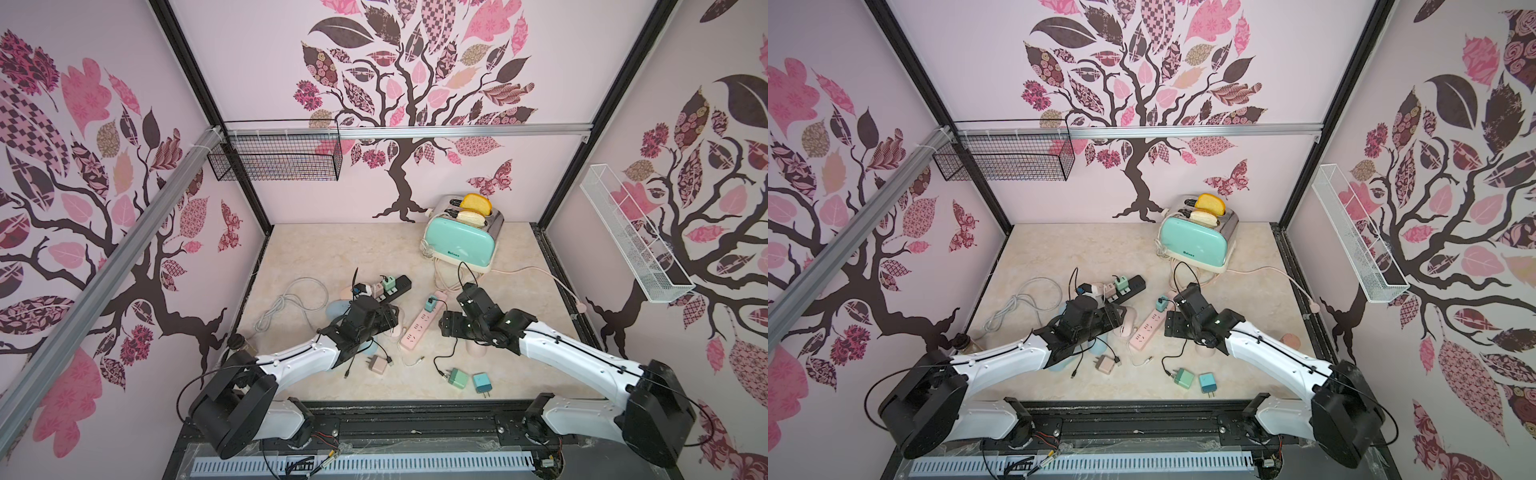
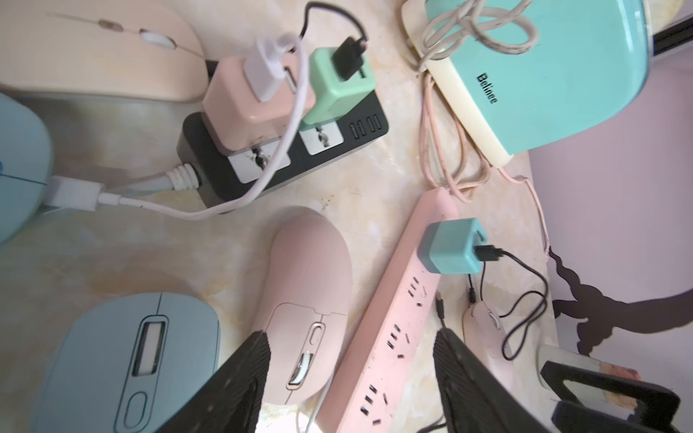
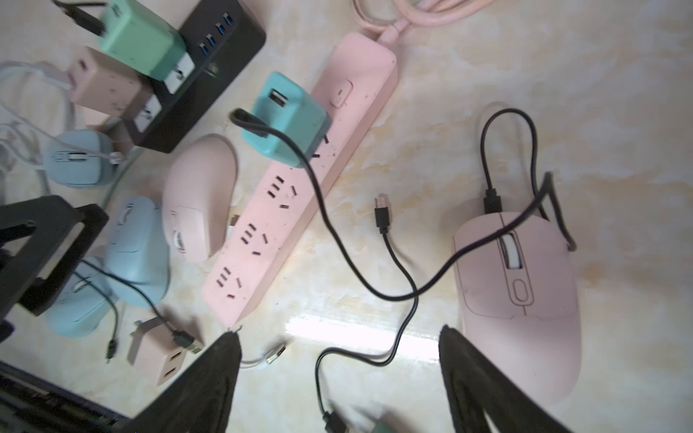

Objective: Unplug the wireless mouse
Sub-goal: Place the mouse at the center of the board, then remove the plug from the socket.

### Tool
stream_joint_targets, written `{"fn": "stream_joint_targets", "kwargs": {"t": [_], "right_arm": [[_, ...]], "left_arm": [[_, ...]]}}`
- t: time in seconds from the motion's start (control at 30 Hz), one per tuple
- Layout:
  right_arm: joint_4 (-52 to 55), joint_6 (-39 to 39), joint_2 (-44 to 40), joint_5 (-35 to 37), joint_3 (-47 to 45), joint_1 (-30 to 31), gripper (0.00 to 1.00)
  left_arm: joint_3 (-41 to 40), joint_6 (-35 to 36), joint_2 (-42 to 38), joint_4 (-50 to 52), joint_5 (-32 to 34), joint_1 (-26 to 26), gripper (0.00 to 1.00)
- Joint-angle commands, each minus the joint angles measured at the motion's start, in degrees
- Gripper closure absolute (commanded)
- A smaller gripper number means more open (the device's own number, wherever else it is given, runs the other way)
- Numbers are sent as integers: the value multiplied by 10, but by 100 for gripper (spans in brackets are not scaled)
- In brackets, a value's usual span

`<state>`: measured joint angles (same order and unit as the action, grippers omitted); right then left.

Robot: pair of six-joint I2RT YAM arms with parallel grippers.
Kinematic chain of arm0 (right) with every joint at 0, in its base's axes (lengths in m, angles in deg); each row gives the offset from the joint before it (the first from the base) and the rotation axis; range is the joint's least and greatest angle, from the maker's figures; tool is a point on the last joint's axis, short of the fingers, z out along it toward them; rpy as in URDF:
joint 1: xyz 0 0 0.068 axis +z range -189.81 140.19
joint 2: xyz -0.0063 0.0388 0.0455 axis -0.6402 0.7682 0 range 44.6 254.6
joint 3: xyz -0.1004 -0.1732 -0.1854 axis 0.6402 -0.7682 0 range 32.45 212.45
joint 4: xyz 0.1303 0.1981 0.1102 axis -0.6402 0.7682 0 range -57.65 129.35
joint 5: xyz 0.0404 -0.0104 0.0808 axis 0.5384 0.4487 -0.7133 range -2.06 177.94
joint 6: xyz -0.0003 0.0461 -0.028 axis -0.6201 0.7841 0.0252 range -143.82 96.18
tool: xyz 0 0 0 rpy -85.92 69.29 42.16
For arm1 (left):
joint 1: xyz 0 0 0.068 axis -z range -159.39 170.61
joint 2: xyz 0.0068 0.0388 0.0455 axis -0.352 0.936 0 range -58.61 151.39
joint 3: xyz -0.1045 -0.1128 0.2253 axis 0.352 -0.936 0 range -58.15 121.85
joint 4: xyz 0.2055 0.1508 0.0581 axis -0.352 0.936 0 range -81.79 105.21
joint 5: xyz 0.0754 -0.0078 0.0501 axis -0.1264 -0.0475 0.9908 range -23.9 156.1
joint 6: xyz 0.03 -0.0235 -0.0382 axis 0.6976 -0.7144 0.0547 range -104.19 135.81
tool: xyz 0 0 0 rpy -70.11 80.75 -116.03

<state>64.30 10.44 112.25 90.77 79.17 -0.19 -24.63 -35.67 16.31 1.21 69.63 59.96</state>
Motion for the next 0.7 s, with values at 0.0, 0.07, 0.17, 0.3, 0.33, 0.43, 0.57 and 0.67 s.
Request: {"fn": "stream_joint_targets", "kwargs": {"t": [0.0, 0.07, 0.17, 0.3, 0.33, 0.43, 0.57, 0.67], "right_arm": [[47, -6, -32, -14, 33, 0, 11], [45, -20, -32, 5, 51, 0, 5], [62, -72, 14, 45, 113, -3, 4], [86, -129, 143, 43, 203, -24, 3], [82, -138, 167, 45, 216, -25, 3], [72, -157, 227, 45, 244, -31, 3], [71, -171, 283, 26, 270, -31, 6], [66, -180, 315, 33, 271, -31, 9]], "left_arm": [[1, 56, -25, 14, -4, 12, 27], [7, 93, -16, 4, 1, 38, 27], [36, 125, 38, 6, 5, 72, 29], [64, 134, 108, 1, 5, 78, 31], [68, 137, 120, -2, 2, 78, 30], [76, 135, 149, -17, -10, 78, 30], [86, 124, 186, -39, -27, 80, 31], [92, 117, 208, -40, -30, 80, 32]]}}
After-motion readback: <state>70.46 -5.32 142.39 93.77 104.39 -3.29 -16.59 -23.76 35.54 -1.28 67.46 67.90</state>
